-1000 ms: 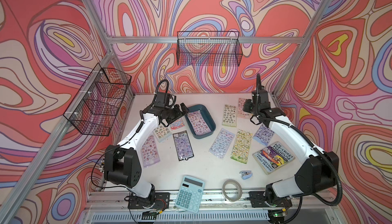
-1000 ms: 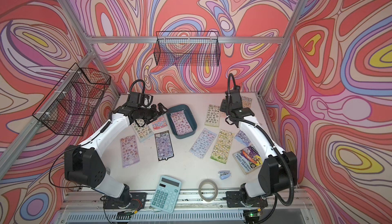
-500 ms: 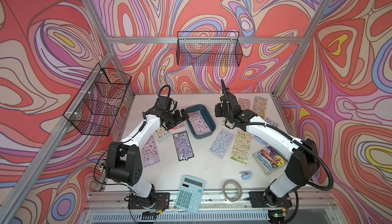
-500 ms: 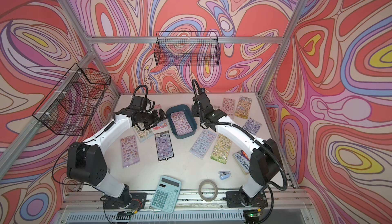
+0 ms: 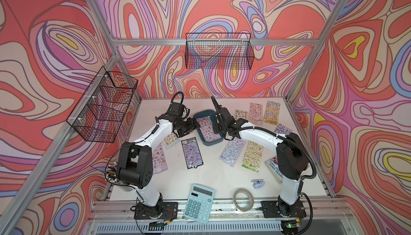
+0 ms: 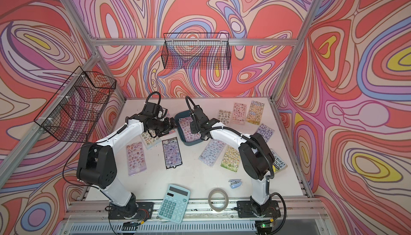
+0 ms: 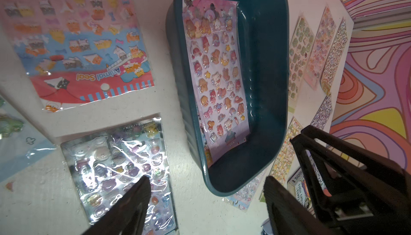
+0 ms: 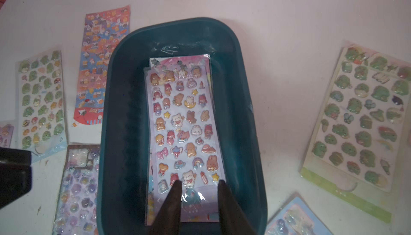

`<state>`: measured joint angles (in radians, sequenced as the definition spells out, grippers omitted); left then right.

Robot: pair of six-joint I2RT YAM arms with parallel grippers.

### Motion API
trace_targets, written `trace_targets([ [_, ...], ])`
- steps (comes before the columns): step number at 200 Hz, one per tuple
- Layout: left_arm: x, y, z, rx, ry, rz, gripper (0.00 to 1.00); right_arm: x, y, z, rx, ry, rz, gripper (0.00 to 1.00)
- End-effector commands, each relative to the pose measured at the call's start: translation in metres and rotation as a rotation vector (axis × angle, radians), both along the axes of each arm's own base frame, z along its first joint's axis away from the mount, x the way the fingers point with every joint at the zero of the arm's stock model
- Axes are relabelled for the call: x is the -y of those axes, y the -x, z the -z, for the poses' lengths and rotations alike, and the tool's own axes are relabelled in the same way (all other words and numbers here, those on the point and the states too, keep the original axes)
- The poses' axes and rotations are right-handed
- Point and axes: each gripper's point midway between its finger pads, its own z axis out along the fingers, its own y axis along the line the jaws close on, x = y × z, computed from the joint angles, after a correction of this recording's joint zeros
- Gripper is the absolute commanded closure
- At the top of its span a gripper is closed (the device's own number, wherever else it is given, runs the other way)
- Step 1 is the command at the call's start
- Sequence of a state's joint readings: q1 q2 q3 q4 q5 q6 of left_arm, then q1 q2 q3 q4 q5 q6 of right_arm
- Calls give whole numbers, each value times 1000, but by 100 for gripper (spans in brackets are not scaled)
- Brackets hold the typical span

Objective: Take the stickers out of the storage box
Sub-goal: Pick up the sticker from the storage box.

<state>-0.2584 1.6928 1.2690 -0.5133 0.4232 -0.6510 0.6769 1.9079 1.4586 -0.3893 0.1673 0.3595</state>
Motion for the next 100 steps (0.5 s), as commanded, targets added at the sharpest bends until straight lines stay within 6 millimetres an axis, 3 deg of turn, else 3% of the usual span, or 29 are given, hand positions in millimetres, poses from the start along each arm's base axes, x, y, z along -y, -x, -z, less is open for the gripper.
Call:
trace_targets([
  [1, 9, 4, 10, -19, 5, 23, 20, -6, -7, 0, -2, -18, 10, 69],
  [33, 20, 6, 21, -47, 3, 42, 30, -14, -14, 17, -24, 1, 0, 67],
  [55, 26, 5, 26, -55, 7, 42, 32, -15, -20, 28, -29, 36, 1, 65],
  [82, 29, 2, 33, -72, -4, 39, 34, -13, -31, 43, -27, 88, 22, 54],
  [100, 29, 0, 37, -81, -12, 34, 41, -18, -37, 55, -36, 105, 10, 51],
])
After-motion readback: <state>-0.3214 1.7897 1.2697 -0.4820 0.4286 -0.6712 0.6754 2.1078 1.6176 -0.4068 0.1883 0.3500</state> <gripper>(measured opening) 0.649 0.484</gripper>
